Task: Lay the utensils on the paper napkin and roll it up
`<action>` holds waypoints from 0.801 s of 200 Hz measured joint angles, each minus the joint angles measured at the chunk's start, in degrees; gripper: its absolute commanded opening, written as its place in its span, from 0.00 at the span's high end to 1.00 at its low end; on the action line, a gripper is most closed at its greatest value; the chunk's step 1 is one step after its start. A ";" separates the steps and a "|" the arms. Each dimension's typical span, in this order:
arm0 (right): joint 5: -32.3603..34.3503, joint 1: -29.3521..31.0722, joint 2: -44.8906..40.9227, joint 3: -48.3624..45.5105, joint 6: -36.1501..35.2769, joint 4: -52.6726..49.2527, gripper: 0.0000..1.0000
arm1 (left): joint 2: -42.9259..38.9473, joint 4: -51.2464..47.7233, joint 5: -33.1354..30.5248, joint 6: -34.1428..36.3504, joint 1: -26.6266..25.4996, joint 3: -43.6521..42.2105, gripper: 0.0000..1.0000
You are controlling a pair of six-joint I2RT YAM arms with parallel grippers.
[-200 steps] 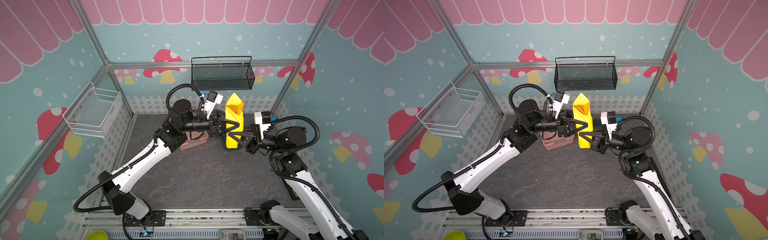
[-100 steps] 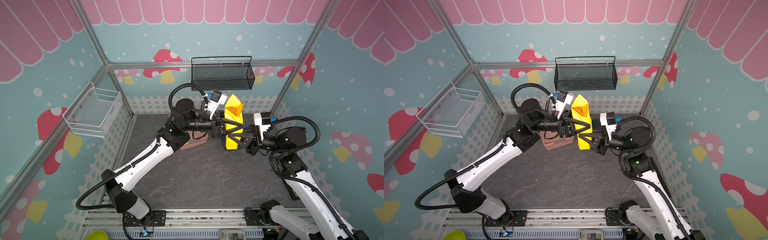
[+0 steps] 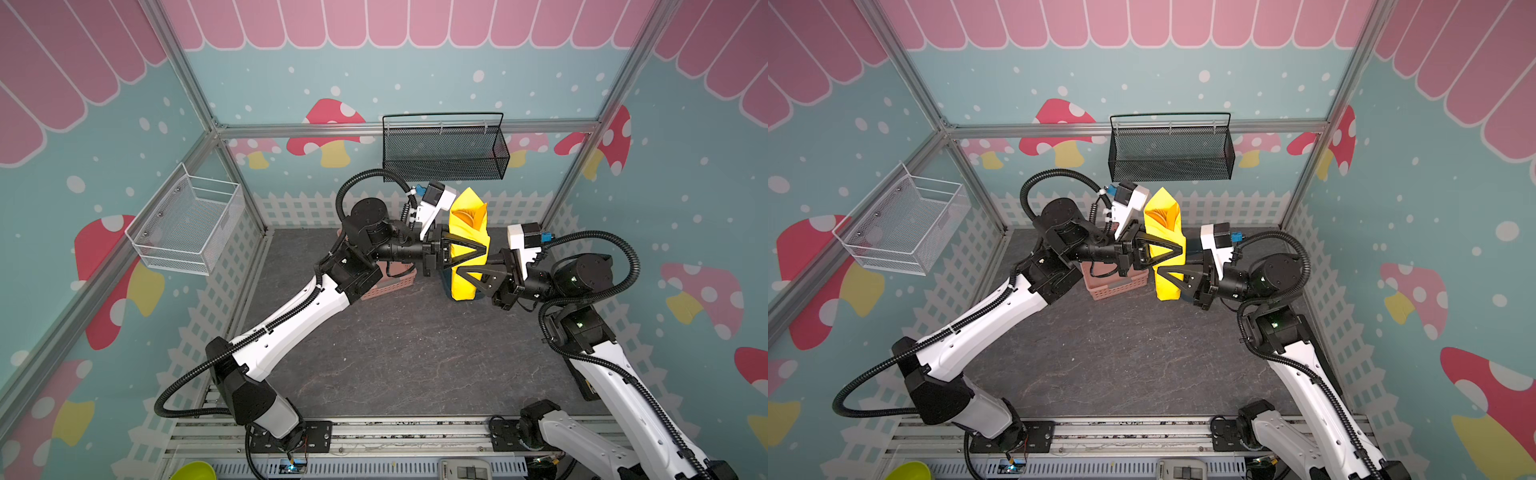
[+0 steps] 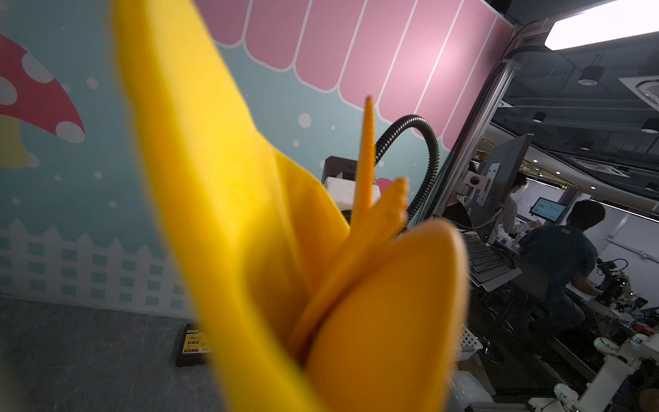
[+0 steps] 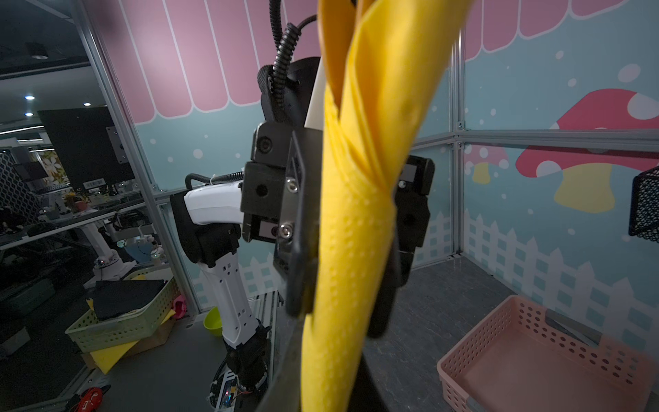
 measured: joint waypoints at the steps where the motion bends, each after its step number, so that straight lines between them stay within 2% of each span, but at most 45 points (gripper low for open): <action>1: 0.00 0.00 0.00 0.00 0.02 0.00 0.90 | 0.00 0.04 0.00 0.02 0.00 -0.02 0.94; 43: -0.04 0.00 -0.57 -0.02 -0.83 -0.09 0.68 | 0.00 0.85 -0.63 -0.87 0.00 -0.35 0.95; 83: 0.37 0.00 -2.64 -1.84 -1.46 -0.13 0.64 | -0.02 0.83 -1.46 -0.83 -0.04 -0.35 0.94; 127: 1.01 0.00 -4.44 -4.59 -1.46 -0.33 0.67 | -0.15 0.72 -2.05 -0.83 -0.02 -0.96 0.93; 160: 1.86 -0.04 -4.68 -5.16 -1.62 -0.83 0.85 | -0.17 0.57 -2.08 -0.90 -0.15 -1.11 0.91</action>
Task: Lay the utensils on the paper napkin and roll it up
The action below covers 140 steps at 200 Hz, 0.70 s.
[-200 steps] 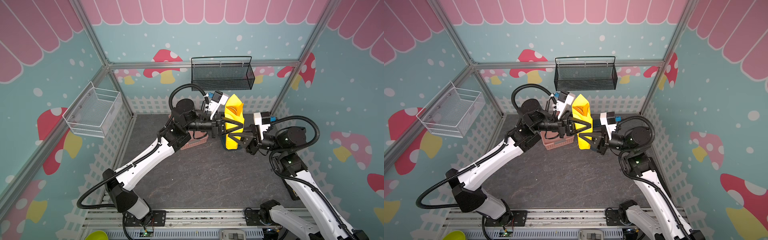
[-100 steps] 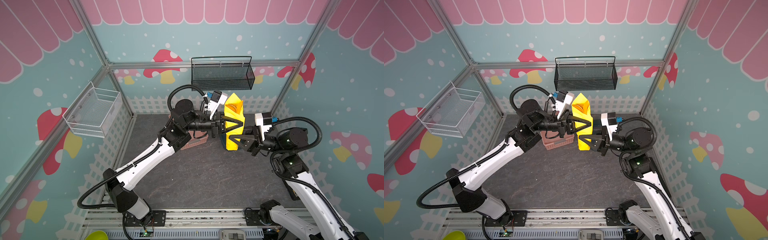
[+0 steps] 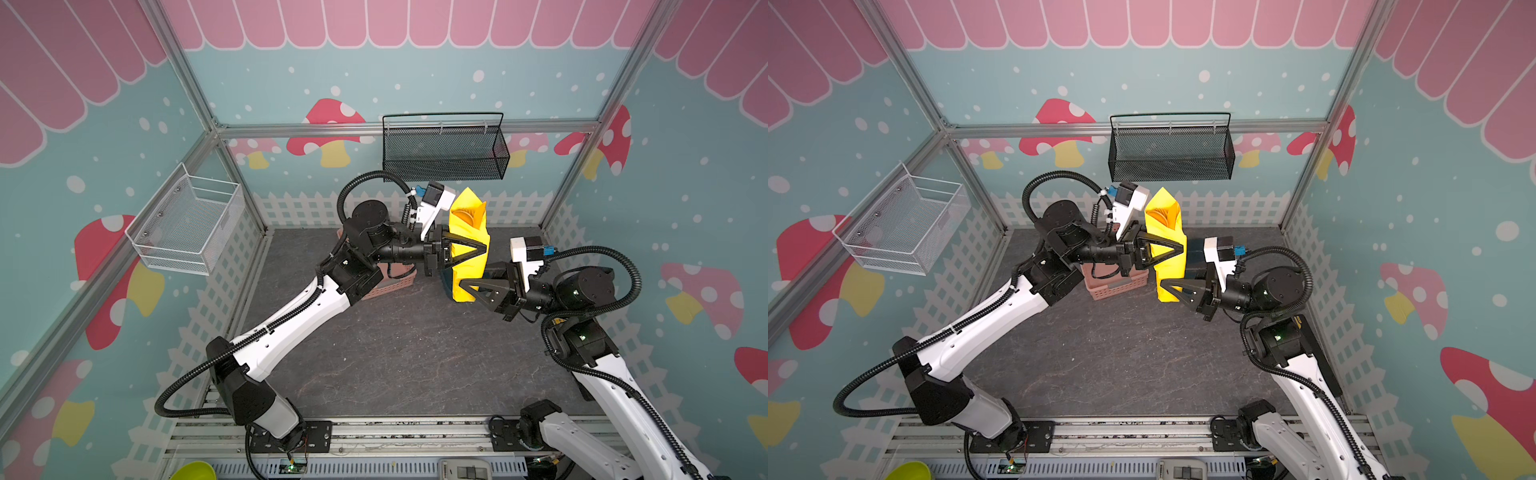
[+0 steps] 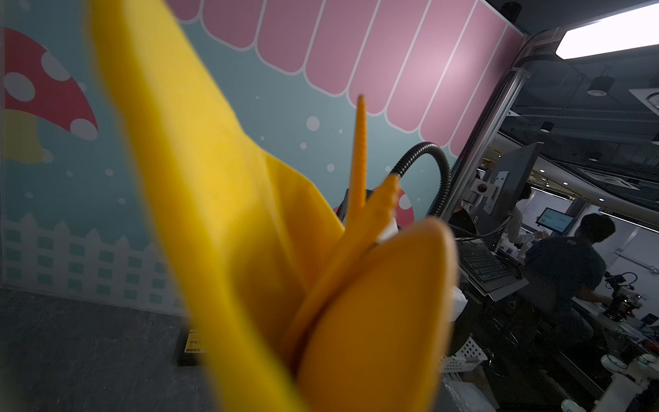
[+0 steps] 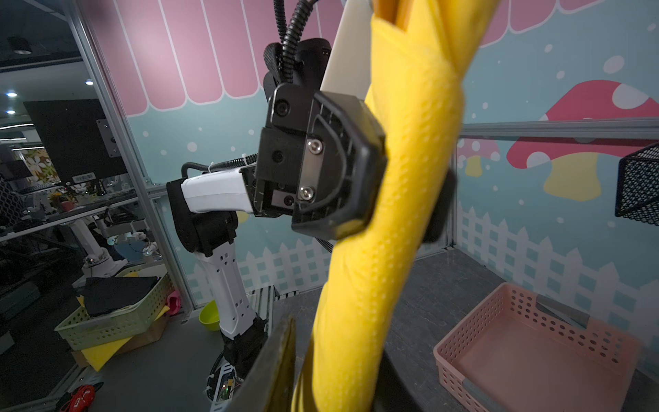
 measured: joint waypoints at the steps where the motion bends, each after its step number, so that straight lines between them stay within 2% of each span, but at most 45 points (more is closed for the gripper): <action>1: 0.02 -0.02 0.00 0.00 0.00 -0.15 0.85 | -0.02 0.00 0.00 0.04 -0.02 0.00 0.91; 34: 1.22 -0.02 -0.02 0.00 0.37 -1.03 0.99 | -0.35 -0.02 0.17 0.50 -0.17 -0.20 0.77; 50: 1.11 0.00 -0.02 0.00 -0.13 -1.25 1.00 | -0.52 -0.04 -0.24 0.46 -0.17 -0.26 0.66; 91: 0.57 0.04 -0.04 0.68 -1.38 -1.62 1.00 | -1.84 -0.09 -1.44 0.52 0.13 -2.32 0.47; 140: -0.26 0.04 0.46 2.47 -1.60 -2.54 1.00 | -4.63 3.50 -1.22 -0.42 0.24 -9.92 0.43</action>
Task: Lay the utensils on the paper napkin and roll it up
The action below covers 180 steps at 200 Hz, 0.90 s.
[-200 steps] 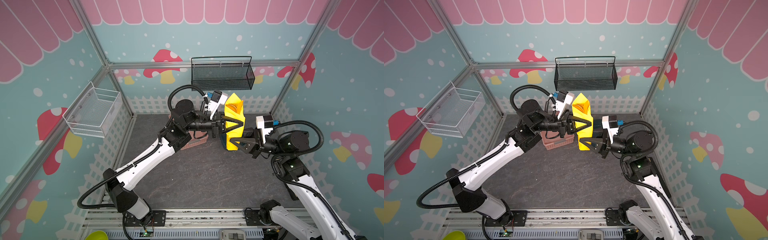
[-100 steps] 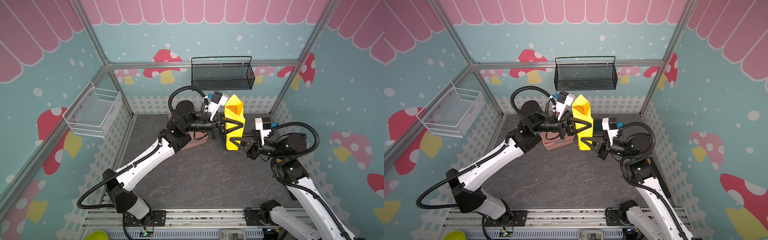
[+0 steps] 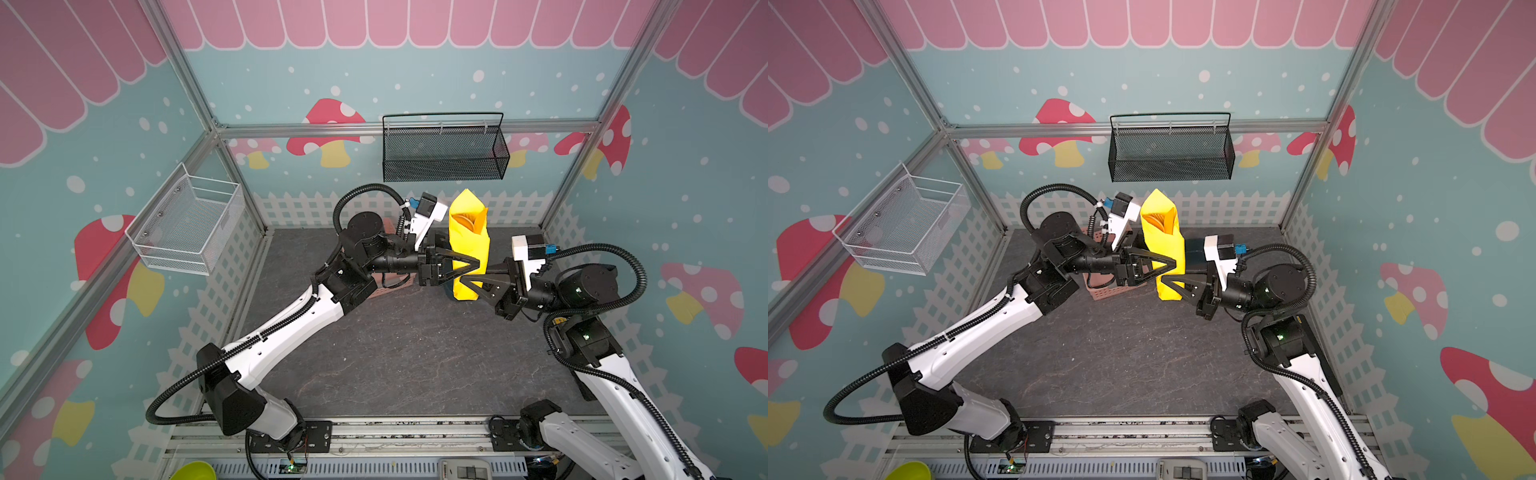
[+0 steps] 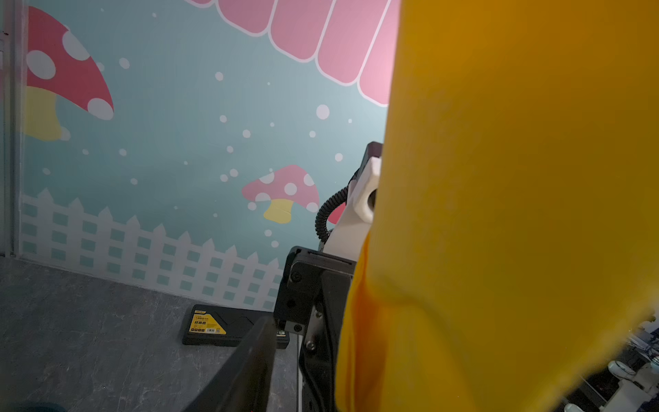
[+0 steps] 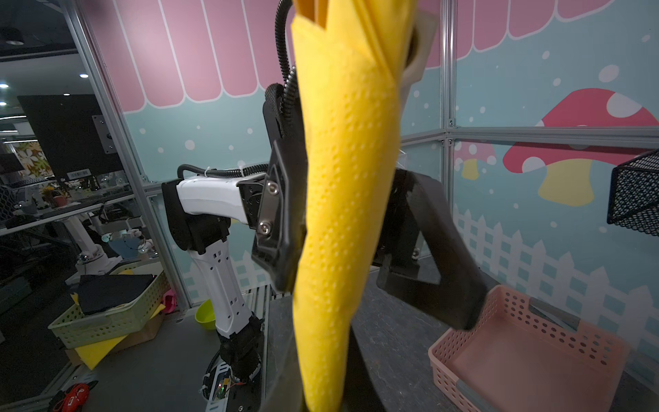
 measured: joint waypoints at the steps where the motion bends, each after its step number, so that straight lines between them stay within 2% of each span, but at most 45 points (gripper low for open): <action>1: 0.00 0.00 0.02 0.02 0.00 -0.02 1.00 | 0.00 0.13 0.00 0.00 0.00 -0.09 0.43; 59: -0.13 0.00 0.24 0.11 0.02 -0.20 1.00 | -0.59 7.93 1.55 -2.54 0.00 -4.57 0.57; 167: -0.20 0.00 0.24 0.11 0.46 0.85 1.00 | -4.39 9.99 0.76 -2.49 1.55 -7.32 0.73; 180: -0.17 0.00 0.24 0.11 0.50 0.85 1.00 | -4.50 10.08 0.72 -2.47 1.55 -7.54 0.77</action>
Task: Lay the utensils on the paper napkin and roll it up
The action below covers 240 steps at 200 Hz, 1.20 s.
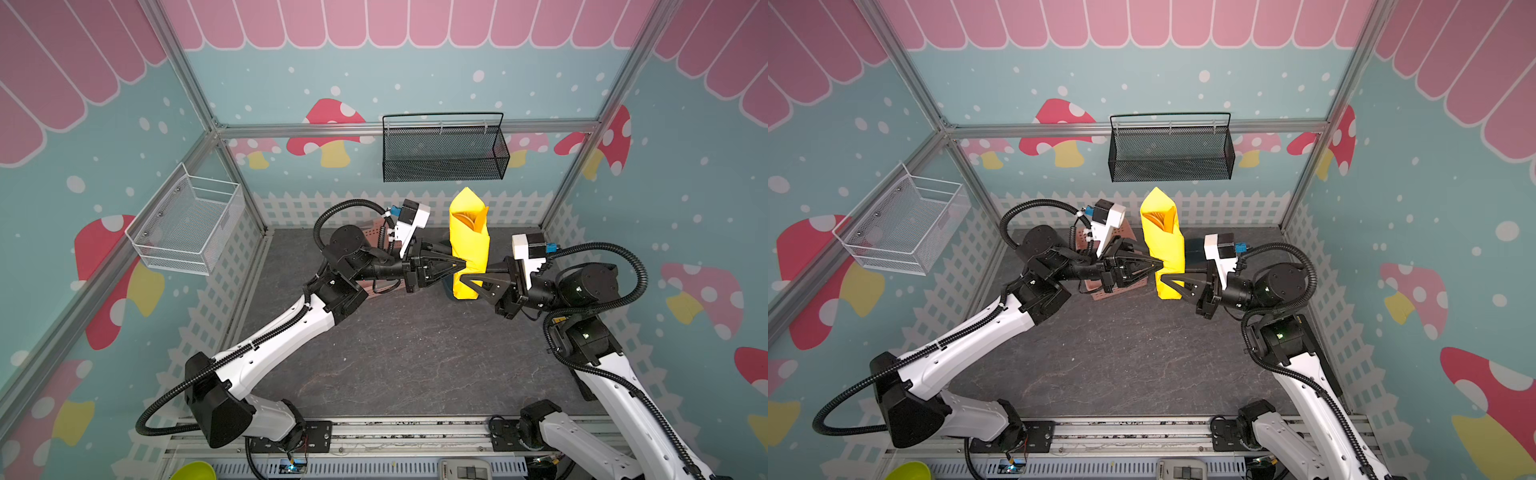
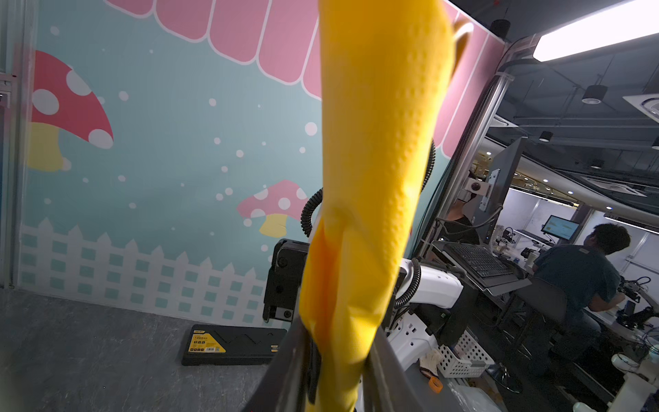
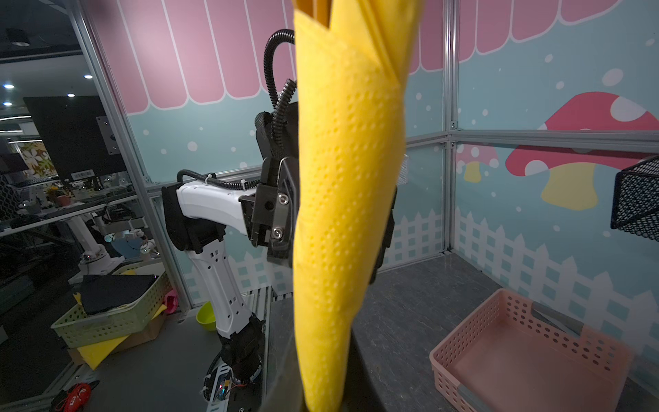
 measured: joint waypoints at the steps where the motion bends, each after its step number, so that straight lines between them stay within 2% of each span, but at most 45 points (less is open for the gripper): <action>1: 0.00 0.00 0.00 0.00 0.00 -0.02 1.00 | 0.00 0.00 0.00 0.02 0.00 -0.02 0.77; 48: 0.07 0.00 0.02 0.00 0.46 -0.09 1.00 | -0.11 0.02 -0.02 0.52 0.02 -0.04 0.88; 109: 0.50 0.00 0.02 0.00 0.81 -0.07 0.76 | -0.24 -0.96 -1.09 1.49 0.59 -0.02 0.91; 128: 0.90 0.00 0.02 0.00 0.74 -0.11 0.71 | -0.50 -1.53 -1.81 1.46 1.51 -0.02 0.92; 152: 1.36 0.00 0.02 0.00 0.57 -0.28 0.70 | -0.85 -1.84 -2.40 1.22 3.04 -0.02 0.92; 173: 1.81 0.00 0.02 0.00 0.28 -0.90 0.64 | -1.05 -2.01 -2.78 1.03 4.31 -0.02 0.92; 240: 2.38 0.00 0.02 0.00 -0.98 -3.13 0.63 | -1.29 -5.40 -4.24 0.57 9.73 -0.02 0.93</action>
